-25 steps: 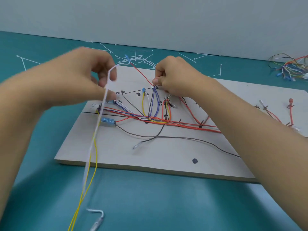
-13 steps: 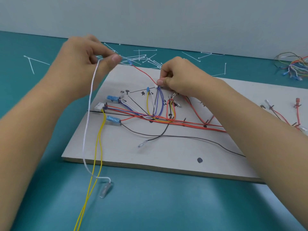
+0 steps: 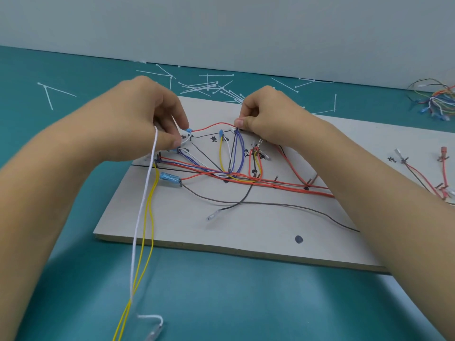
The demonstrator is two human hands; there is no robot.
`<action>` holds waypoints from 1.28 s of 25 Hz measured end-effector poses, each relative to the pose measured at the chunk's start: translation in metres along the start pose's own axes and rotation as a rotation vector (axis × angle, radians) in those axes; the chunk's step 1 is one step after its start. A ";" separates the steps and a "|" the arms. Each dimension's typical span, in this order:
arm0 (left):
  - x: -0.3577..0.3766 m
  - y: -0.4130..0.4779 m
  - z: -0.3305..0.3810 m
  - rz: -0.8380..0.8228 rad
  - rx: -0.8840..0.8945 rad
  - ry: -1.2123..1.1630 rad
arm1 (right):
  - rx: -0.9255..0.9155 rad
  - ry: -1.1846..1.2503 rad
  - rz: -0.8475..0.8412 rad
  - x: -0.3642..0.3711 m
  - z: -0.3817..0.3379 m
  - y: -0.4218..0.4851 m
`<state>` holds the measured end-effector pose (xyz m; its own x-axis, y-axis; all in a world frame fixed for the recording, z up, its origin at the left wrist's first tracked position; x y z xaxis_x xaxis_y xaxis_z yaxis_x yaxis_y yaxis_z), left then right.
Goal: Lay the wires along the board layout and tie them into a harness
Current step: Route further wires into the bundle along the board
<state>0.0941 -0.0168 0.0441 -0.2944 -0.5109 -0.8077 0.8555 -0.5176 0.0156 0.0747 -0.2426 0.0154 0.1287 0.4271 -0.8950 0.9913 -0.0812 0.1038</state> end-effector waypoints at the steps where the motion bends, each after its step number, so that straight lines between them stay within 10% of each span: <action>1: 0.000 0.000 0.001 0.001 0.005 0.000 | 0.002 0.000 -0.001 0.000 0.000 0.000; 23: 0.017 -0.009 0.011 -0.075 -0.064 0.258 | 0.003 -0.004 0.042 0.000 -0.006 -0.009; 32: 0.026 -0.013 0.018 -0.130 -0.045 0.247 | -0.131 0.116 0.146 -0.007 -0.115 -0.088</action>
<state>0.0676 -0.0355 0.0331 -0.2948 -0.2569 -0.9204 0.8370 -0.5340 -0.1191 -0.0105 -0.1343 0.0621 0.2658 0.5204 -0.8115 0.9562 -0.0351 0.2906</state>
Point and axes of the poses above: each hand's wrist, its own y-axis towards the middle knuckle, its own x-axis out of the palm, z = x × y, the point moved 9 cm from there along y, towards the middle knuckle, and after that the axes turned 7 degrees about -x, right-handed, at the moved point
